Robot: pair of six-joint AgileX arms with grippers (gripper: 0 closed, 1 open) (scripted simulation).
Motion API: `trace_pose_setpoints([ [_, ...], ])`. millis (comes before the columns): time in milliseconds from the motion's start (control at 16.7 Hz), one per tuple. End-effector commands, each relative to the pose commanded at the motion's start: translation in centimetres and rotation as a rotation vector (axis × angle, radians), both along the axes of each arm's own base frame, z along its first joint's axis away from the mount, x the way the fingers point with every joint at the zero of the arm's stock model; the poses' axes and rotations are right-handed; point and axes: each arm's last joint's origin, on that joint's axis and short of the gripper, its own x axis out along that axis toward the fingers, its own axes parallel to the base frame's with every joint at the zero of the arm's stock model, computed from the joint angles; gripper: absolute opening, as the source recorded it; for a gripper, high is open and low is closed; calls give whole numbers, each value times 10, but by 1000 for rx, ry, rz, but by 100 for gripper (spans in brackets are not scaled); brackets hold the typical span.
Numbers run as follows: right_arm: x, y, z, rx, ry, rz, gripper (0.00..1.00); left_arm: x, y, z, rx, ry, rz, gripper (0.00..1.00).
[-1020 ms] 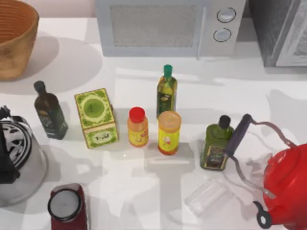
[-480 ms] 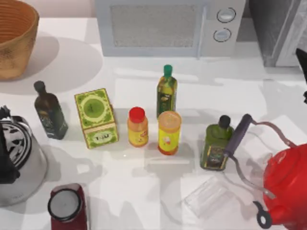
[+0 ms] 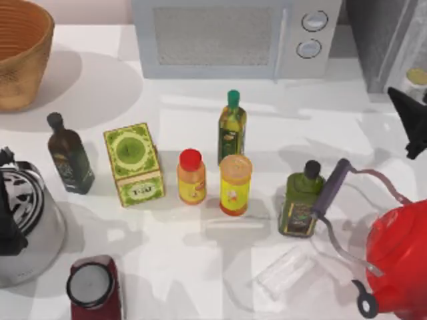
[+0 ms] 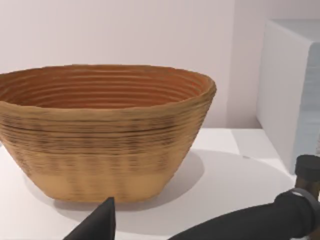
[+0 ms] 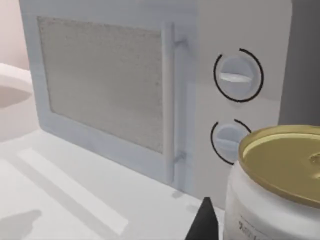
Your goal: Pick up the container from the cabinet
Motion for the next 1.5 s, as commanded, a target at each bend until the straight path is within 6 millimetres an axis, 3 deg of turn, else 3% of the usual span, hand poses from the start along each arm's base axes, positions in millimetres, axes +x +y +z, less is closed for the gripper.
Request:
trace_pose_setpoints([
  [240, 10, -4, -39, 3, 2, 65, 0, 0, 0, 0, 0, 0, 0, 100],
  [420, 12, -3, -52, -1, -14, 98, 0, 0, 0, 0, 0, 0, 0, 100],
  [840, 12, -2, -51, 0, -13, 100, 0, 0, 0, 0, 0, 0, 0, 100],
  [1080, 25, -3, -47, -14, -58, 85, 0, 0, 0, 0, 0, 0, 0, 100],
  [1500, 30, 14, -58, -1, -14, 98, 0, 0, 0, 0, 0, 0, 0, 100],
])
